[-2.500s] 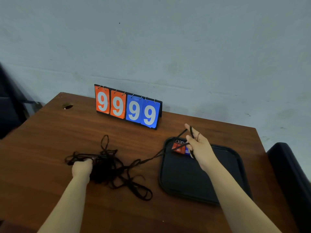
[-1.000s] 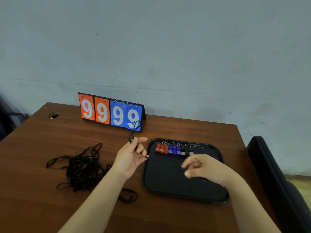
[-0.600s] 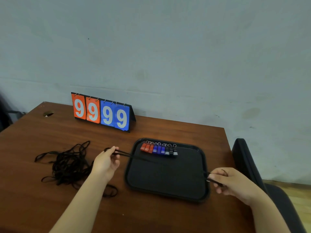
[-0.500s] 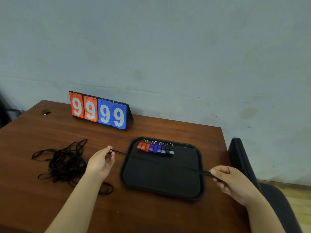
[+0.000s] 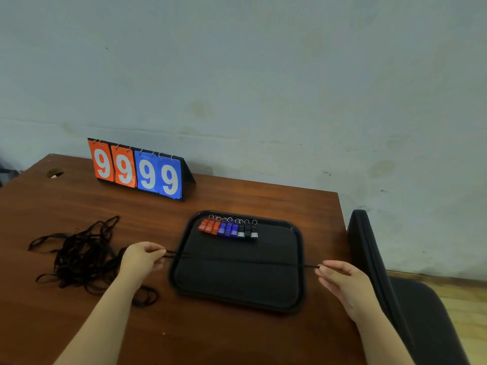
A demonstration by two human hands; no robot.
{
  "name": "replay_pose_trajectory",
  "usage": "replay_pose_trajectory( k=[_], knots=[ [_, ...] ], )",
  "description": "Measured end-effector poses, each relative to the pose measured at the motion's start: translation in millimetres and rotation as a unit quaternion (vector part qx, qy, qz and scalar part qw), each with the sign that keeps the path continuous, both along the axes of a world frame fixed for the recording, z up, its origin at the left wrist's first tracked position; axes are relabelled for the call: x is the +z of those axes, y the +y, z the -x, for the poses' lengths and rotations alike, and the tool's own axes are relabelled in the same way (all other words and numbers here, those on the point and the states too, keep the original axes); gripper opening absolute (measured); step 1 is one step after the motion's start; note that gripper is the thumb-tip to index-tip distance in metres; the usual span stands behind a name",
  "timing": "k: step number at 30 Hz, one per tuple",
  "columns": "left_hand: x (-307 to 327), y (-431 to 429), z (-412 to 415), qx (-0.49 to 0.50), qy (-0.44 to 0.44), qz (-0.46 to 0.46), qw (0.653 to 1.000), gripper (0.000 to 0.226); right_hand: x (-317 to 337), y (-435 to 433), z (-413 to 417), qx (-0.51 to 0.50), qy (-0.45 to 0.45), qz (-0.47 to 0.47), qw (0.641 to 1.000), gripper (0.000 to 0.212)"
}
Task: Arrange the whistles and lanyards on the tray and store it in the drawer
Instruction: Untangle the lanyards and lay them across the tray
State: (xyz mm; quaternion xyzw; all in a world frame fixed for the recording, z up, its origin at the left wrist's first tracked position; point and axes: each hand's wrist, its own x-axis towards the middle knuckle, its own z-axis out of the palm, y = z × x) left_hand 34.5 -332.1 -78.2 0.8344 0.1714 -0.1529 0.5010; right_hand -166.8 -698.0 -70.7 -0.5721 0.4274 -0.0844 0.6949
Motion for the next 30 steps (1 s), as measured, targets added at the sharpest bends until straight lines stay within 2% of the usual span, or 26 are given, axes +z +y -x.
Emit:
replay_pose_trajectory(
  k=[3,5,7,11,13,18,23,30],
  knots=[
    [-15,-5,-15,-0.093,-0.003,-0.144,0.985,0.023,-15,-2,-15,0.016,0.051,0.085,0.995,0.008],
    [-23,-10,-27,-0.114,0.001,-0.184,0.976,0.034,-22,-6,-28,0.023,0.078,0.102,0.991,0.005],
    [-30,-16,-38,-0.107,0.012,-0.172,0.979,0.035,-30,-14,-40,0.021,0.094,0.099,0.990,0.005],
    [-44,-31,-60,-0.012,0.032,-0.035,0.999,0.018,-46,-26,-60,-0.001,0.083,0.042,0.996,0.002],
    [-48,-36,-68,0.021,0.036,-0.004,0.999,0.012,-52,-28,-66,-0.004,0.093,0.031,0.995,0.006],
    [-66,-42,-87,0.026,0.057,-0.028,0.998,0.006,-63,-31,-78,0.016,0.147,0.068,0.987,0.005],
    [-78,-44,-96,0.031,0.061,-0.048,0.996,0.004,-70,-32,-89,-0.005,0.164,0.046,0.985,0.004],
    [-79,-42,-95,0.055,0.044,-0.031,0.997,0.017,-65,-31,-91,-0.045,0.181,0.000,0.982,0.007]
  ],
)
